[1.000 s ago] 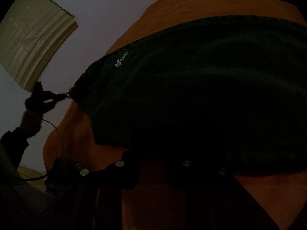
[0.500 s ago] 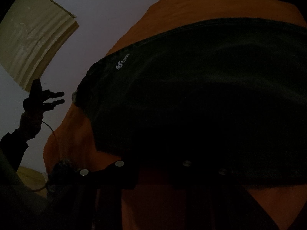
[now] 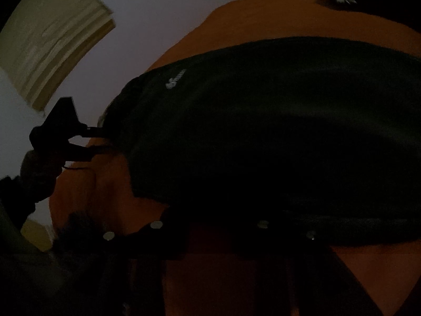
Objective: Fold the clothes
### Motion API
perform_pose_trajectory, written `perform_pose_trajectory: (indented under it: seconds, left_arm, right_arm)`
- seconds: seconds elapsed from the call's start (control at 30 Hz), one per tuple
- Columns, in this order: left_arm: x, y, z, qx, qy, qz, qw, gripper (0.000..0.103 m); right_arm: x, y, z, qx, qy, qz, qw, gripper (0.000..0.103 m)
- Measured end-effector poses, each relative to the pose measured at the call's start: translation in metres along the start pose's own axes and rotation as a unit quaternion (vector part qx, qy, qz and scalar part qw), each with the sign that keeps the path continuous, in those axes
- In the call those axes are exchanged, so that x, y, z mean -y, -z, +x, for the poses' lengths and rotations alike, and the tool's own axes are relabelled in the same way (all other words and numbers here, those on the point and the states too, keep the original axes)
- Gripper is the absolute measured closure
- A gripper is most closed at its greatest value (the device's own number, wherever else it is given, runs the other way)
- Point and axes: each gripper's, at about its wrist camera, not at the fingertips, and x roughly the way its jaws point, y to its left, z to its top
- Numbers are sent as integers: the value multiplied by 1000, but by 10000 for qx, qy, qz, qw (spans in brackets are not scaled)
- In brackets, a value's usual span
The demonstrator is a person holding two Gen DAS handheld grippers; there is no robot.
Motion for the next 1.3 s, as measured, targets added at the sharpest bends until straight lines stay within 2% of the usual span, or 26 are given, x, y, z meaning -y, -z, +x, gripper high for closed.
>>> perform_pose_trajectory:
  seconds: [0.03, 0.1, 0.17, 0.23, 0.27, 0.33, 0.4, 0.53, 0.6, 0.7, 0.8, 0.87, 0.93, 1.03, 1.1, 1.13, 1.17, 1.23, 1.3]
  left_arm:
    - [10, 9, 8, -172, -8, 121, 9998, 47]
    - [45, 31, 22, -428, -148, 916, 9948, 47]
    - [72, 41, 27, -431, -439, 1771, 9823, 47]
    - [92, 48, 32, -373, -717, 2396, 9675, 47]
    - [98, 49, 35, -317, -843, 2587, 9618, 47]
    - [97, 38, 32, -160, -945, 2437, 9651, 47]
    - [96, 27, 30, -3, -1046, 2285, 9679, 47]
    - [94, 4, 24, 310, -1247, 1979, 9718, 47]
    - [94, -6, 22, 454, -1346, 1848, 9724, 47]
    - [104, -4, 42, 254, -1658, 2199, 9610, 47]
    - [102, -3, 63, 61, -2024, 2380, 9499, 48]
    - [105, 0, 71, 79, -2184, 2513, 9429, 48]
    - [107, 1, 72, 74, -2175, 2514, 9431, 48]
    - [106, -1, 70, 51, -1986, 2440, 9492, 48]
    - [104, -3, 66, 34, -1802, 2358, 9549, 48]
    - [103, -5, 61, 52, -1647, 2219, 9610, 48]
    - [102, -6, 56, 84, -1492, 2080, 9666, 48]
    - [101, -7, 36, 398, -1194, 1827, 9751, 48]
    - [102, -2, 13, 843, -811, 1820, 9763, 48]
  right_arm:
    - [-5, 1, 0, 45, 89, -114, 9999, 72]
    - [-21, 4, 1, 115, 259, -620, 9977, 72]
    - [-43, 10, 1, 207, 463, -1393, 9890, 72]
    - [-64, 18, 3, 310, 664, -2240, 9718, 72]
    - [-76, 23, 6, 365, 792, -2712, 9586, 72]
    - [-96, 34, 17, 408, 1110, -3642, 9238, 72]
    - [-112, 46, 30, 415, 1401, -4488, 8816, 72]
    - [-133, 60, 61, 406, 1819, -5628, 8053, 70]
    - [-137, 62, 72, 346, 1816, -5919, 7845, 65]
    - [-142, 69, 85, 309, 1745, -6355, 7515, 63]
    - [-146, 79, 97, 423, 1788, -6726, 7168, 54]
    - [-150, 77, 105, 524, 1858, -6766, 7106, 54]
    - [-153, 74, 112, 620, 1911, -6780, 7071, 54]
    - [-155, 62, 119, 654, 1849, -6611, 7242, 57]
    - [-156, 55, 121, 641, 1768, -6524, 7342, 76]
    - [-156, 53, 122, 631, 1717, -6488, 7387, 78]
    - [-155, 47, 120, 595, 1602, -6360, 7525, 80]
    - [-153, 21, 109, 422, 1127, -5739, 8101, 81]
    - [-148, -8, 98, 222, 616, -4993, 8639, 81]
